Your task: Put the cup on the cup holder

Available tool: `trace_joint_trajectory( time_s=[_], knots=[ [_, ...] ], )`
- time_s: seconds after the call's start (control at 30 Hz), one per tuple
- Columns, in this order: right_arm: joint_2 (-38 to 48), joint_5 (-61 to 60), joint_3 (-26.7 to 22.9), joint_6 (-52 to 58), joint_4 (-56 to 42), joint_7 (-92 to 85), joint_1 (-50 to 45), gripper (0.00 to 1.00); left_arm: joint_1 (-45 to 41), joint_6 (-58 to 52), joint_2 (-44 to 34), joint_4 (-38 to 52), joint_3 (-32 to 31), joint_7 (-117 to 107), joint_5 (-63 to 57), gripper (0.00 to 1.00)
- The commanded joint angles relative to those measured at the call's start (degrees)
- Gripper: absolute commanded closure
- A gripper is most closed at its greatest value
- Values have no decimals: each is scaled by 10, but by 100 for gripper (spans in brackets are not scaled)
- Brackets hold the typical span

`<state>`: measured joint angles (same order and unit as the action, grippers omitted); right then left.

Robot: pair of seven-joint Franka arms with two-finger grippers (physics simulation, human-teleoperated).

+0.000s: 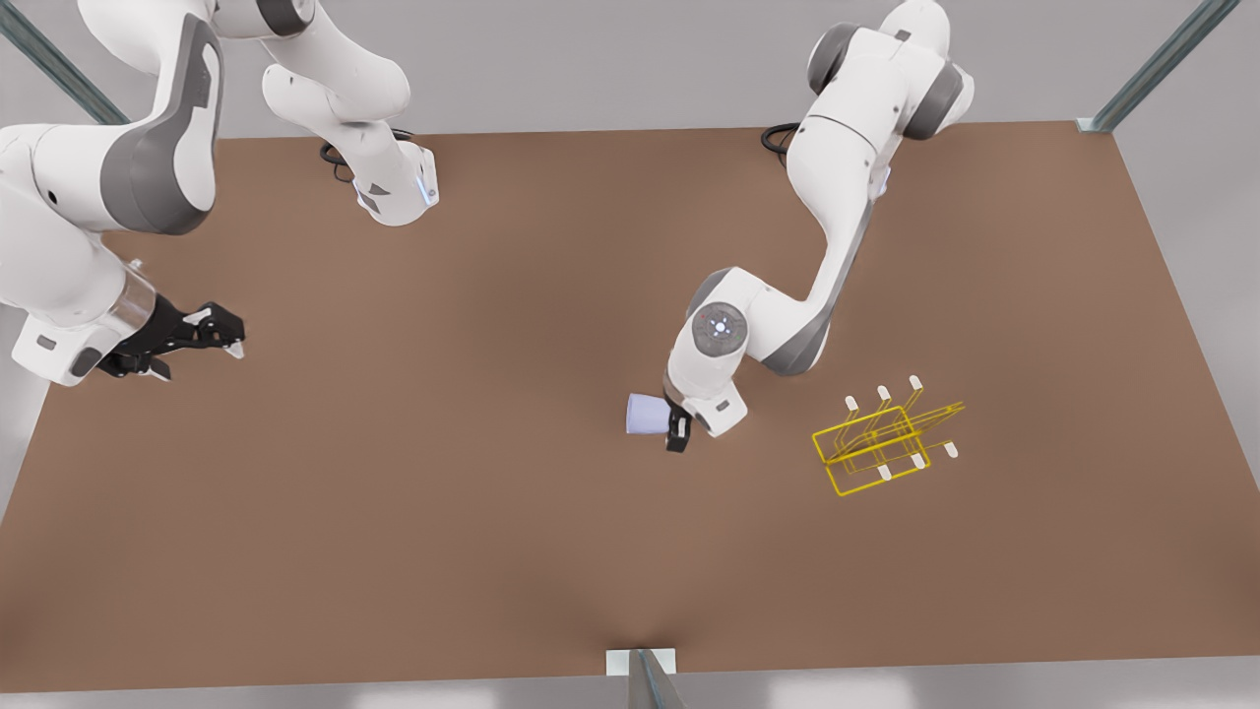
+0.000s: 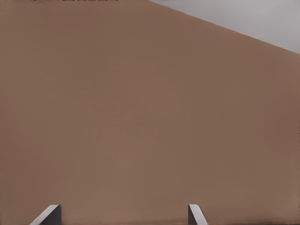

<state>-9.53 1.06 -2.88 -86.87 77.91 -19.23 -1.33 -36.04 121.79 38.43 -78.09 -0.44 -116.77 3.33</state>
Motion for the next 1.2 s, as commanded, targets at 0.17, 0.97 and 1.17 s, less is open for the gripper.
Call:
trace_joint_trajectory(
  time_s=[0.17, 0.97, 1.17],
  knots=[
    [-15, -9, -3, 3, -22, 162, 6, 0, -30, 19, 22, 0, 0, -358, -27, 0],
    [-14, -4, -2, 6, -24, 161, 7, 0, -40, 12, 54, -20, 6, -58, -43, 0],
    [-15, -5, -2, 3, -23, 162, 7, 0, -39, 16, 54, -20, 7, -25, -43, 0]
  ],
)
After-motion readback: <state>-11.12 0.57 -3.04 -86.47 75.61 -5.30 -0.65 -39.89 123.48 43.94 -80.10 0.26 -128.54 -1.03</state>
